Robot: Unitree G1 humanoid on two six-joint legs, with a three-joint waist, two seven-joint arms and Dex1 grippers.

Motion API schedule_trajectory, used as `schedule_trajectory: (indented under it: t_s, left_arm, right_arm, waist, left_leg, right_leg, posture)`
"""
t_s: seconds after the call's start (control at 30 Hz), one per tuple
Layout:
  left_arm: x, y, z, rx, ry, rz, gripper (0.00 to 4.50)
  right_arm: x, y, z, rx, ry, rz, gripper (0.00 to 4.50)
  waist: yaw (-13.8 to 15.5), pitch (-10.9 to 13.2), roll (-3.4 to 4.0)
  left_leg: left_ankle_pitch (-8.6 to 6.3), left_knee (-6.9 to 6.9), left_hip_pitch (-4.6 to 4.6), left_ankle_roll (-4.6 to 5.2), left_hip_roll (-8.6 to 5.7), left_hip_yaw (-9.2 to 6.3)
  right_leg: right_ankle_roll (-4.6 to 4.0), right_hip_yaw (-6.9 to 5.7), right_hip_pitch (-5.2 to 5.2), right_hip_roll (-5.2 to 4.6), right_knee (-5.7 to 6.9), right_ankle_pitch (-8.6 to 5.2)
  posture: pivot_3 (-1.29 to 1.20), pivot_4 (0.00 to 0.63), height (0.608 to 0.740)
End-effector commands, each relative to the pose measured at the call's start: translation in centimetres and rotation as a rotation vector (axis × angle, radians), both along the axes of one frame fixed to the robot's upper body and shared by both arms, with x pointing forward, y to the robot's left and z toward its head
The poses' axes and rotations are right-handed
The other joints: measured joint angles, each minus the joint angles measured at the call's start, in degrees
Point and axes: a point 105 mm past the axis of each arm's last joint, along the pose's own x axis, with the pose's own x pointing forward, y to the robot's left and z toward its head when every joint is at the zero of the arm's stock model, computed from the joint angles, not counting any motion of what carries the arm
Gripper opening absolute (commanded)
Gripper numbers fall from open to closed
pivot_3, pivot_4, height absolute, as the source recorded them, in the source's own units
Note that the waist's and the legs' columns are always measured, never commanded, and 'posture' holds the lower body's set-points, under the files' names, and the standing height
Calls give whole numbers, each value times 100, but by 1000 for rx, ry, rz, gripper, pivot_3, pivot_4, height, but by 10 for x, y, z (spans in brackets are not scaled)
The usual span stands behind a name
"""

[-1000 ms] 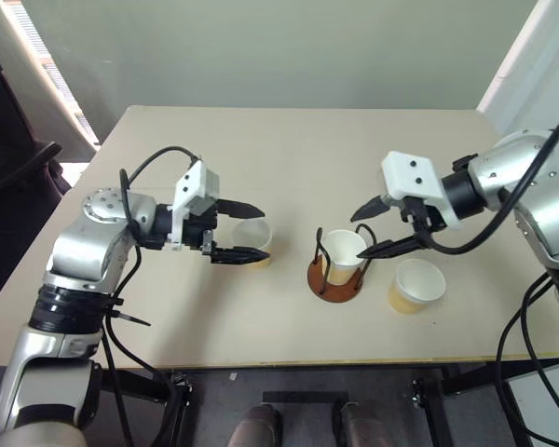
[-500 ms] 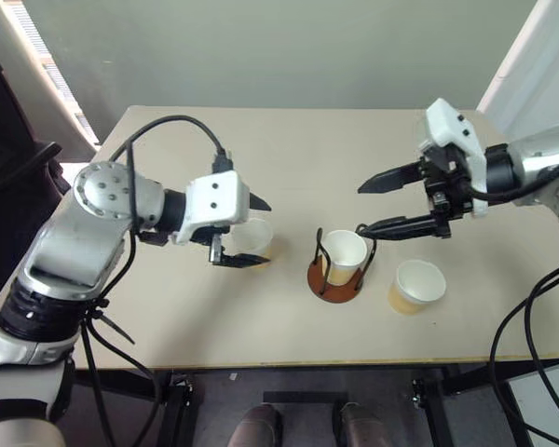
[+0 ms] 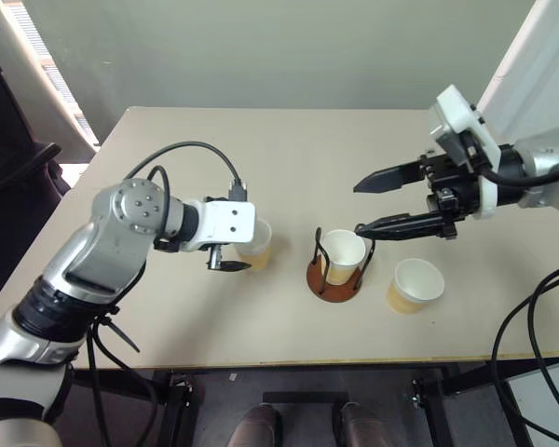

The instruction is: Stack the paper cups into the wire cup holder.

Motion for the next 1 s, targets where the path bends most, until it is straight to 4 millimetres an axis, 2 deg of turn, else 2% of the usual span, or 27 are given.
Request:
schedule_trajectory:
  t_s: [0.03,0.23,0.6,0.7,0.97,1.0]
  left_arm:
    - [6,1,4,11,-38,5,4500]
    - [14,9,-11,47,-22,13,4500]
    - [22,0,-35,56,27,-45,4500]
    - [23,-3,-38,61,29,-72,3873]
    - [25,-4,-34,61,0,-145,981]
    - [25,-4,-33,60,1,-148,727]
  right_arm:
    - [-5,0,13,23,-51,10,3790]
    - [-5,-2,11,31,-51,-2,3790]
    - [-2,-4,8,45,-61,-26,3790]
    - [-2,-5,7,50,-59,-29,3830]
    - [-1,-8,5,70,-79,-33,3830]
    - [-1,-9,5,68,-78,-32,3830]
  waist:
    - [0,0,0]
    - [1,0,0]
    - [8,0,0]
    - [8,0,0]
    - [9,0,0]
    - [9,0,0]
  left_leg:
    - [0,0,0,0,0,0]
    - [-5,-1,-1,7,0,0]
    - [-11,1,-1,16,-1,0]
    - [-11,3,-1,16,-1,0]
    - [-11,4,-2,17,-1,0]
    - [-11,4,-2,17,-1,0]
  right_leg:
    - [0,0,0,0,-1,0]
    - [0,0,-2,0,0,0]
    - [4,0,-2,-1,2,2]
    - [13,0,-2,-1,1,7]
    - [20,0,-1,-1,1,12]
    - [20,-1,-1,-1,1,12]
  posture:
    - [0,150,740]
    - [0,150,740]
    - [0,150,740]
    - [0,150,740]
    - [0,150,740]
    - [0,150,740]
